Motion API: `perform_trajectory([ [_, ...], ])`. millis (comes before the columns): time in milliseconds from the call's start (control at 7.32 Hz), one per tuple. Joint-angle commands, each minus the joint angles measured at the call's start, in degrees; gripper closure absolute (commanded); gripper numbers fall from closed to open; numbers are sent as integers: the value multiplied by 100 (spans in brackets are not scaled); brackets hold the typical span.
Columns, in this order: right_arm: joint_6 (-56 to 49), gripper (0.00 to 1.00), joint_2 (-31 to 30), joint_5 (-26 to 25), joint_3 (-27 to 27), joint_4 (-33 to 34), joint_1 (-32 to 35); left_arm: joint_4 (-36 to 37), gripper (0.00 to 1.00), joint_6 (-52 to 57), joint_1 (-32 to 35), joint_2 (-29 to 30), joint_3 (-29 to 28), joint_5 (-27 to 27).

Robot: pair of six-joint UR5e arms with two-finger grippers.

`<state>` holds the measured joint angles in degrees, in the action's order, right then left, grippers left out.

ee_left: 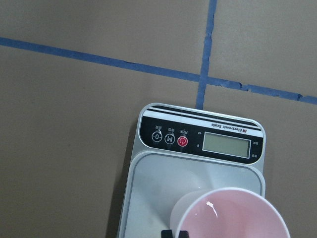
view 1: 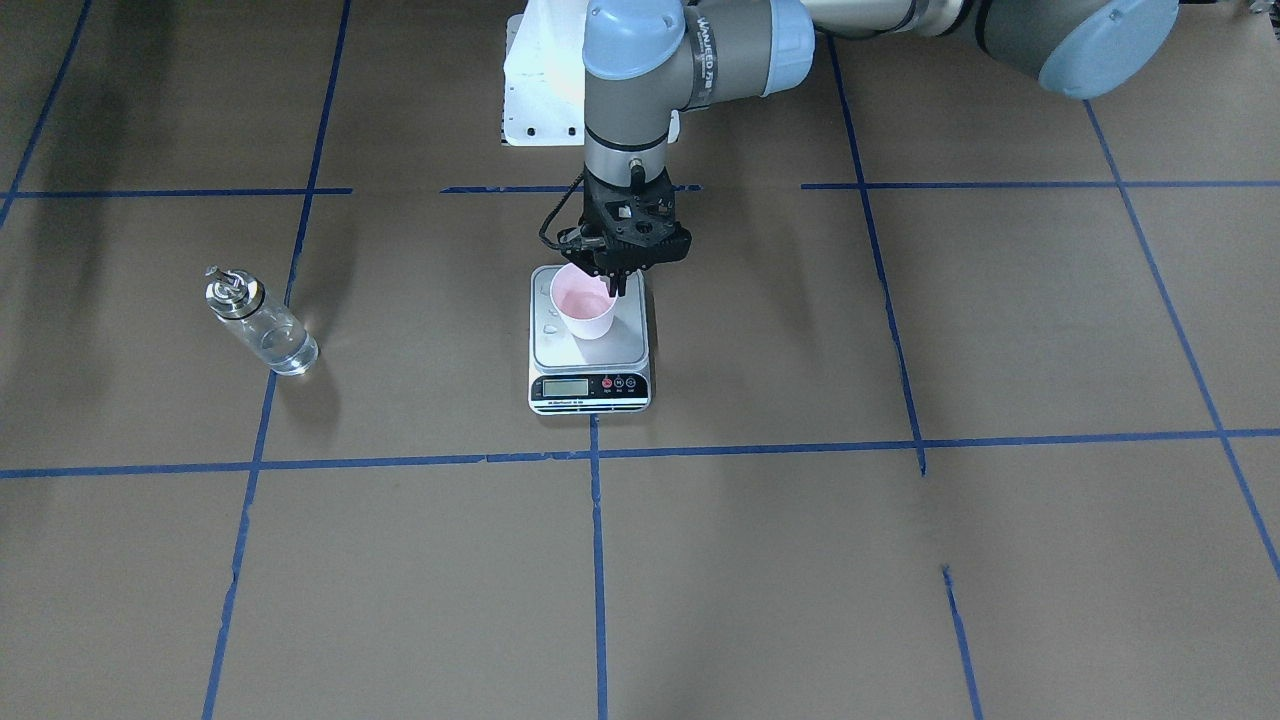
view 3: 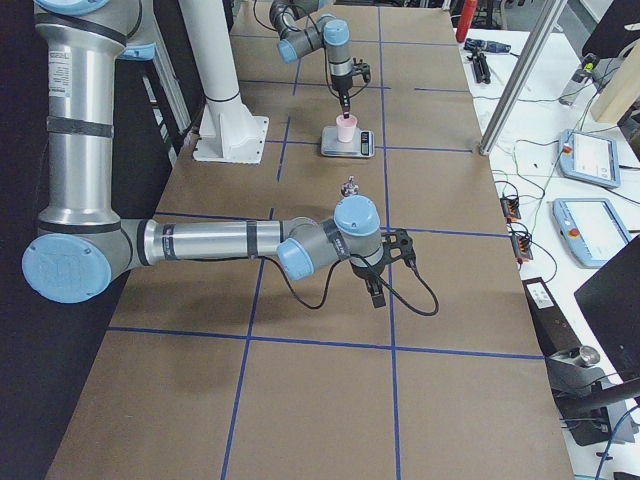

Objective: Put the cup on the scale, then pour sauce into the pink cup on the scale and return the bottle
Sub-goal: 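Carry the pink cup with the left gripper onto the scale, then open the left gripper and withdraw it from the cup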

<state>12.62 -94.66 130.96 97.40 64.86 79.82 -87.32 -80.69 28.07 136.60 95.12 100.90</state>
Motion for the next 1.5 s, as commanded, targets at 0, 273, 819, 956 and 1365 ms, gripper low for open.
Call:
perform_trajectory([
  [0,4,0,9,0,42,0,7,-40,27,166,14,-55,59,0],
  [273,13,0,18,0,121,0,-2,196,0,595,32,-351,844,35],
  [819,1738,0,-35,349,1217,-176,-133,971,0,3787,1634,-2081,2686,621],
  [956,2336,0,-61,360,1595,-167,-403,971,0,4963,2371,-2511,2678,929],
  [1365,4857,0,44,-1030,2720,-132,-2166,910,0,8360,5017,-3481,1848,1966],
])
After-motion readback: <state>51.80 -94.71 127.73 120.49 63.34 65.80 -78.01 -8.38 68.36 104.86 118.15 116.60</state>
